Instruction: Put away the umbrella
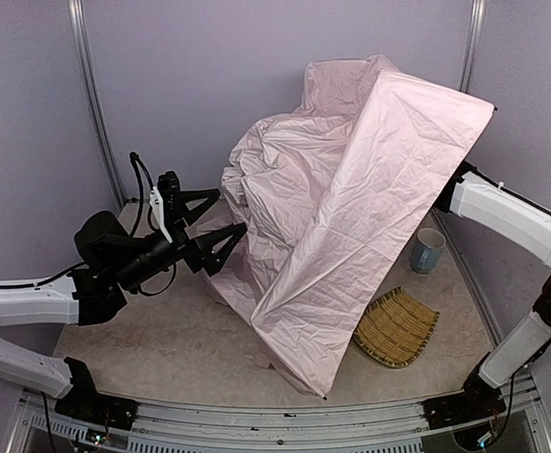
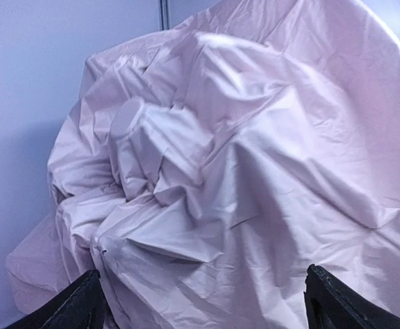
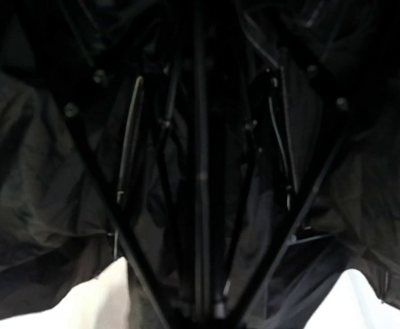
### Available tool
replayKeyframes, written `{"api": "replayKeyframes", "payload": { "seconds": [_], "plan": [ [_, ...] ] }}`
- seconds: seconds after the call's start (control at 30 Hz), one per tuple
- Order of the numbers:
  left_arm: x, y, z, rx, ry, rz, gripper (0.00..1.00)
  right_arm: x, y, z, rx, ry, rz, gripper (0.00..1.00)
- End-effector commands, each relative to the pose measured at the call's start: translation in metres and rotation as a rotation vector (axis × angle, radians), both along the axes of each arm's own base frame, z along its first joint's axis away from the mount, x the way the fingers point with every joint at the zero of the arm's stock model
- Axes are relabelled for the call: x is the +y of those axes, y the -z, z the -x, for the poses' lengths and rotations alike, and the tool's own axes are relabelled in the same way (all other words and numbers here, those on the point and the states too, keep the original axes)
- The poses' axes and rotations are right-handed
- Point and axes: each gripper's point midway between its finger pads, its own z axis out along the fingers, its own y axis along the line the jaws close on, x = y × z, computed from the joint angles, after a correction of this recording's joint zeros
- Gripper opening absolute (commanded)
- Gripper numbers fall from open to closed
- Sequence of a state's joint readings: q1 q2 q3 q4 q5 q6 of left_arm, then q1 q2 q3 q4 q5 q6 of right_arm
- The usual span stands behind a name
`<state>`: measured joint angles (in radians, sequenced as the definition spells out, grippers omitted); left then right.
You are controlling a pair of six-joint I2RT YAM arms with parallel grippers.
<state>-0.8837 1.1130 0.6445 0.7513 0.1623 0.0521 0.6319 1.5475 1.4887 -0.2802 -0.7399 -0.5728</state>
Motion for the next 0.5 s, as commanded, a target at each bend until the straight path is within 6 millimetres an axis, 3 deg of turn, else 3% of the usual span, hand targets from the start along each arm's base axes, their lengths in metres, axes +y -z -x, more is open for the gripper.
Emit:
{"api": "replayKeyframes", "payload": {
  "seconds": [0.0, 0.1, 0.23, 0.47],
  "plan": [
    [0.007, -0.017, -0.021, 0.019, -0.064, 0.152, 0.99, 0.026, -0.018, 0.026, -0.042, -0.121, -0.1, 0.0],
    [0.006, -0.033, -0.025, -0.01, -0.057, 0.218, 0.99, 0.041, -0.006, 0.039, -0.021, -0.169, -0.098, 0.0],
    [-0.008, -0.051, -0.011, -0.06, 0.07, 0.261, 0.98, 0.061, 0.019, 0.046, 0.023, -0.208, -0.064, 0.0],
    [-0.039, -0.05, -0.005, -0.041, 0.177, 0.263, 0.86, 0.098, 0.049, 0.052, 0.038, -0.233, 0.002, 0.0]
  ]
}}
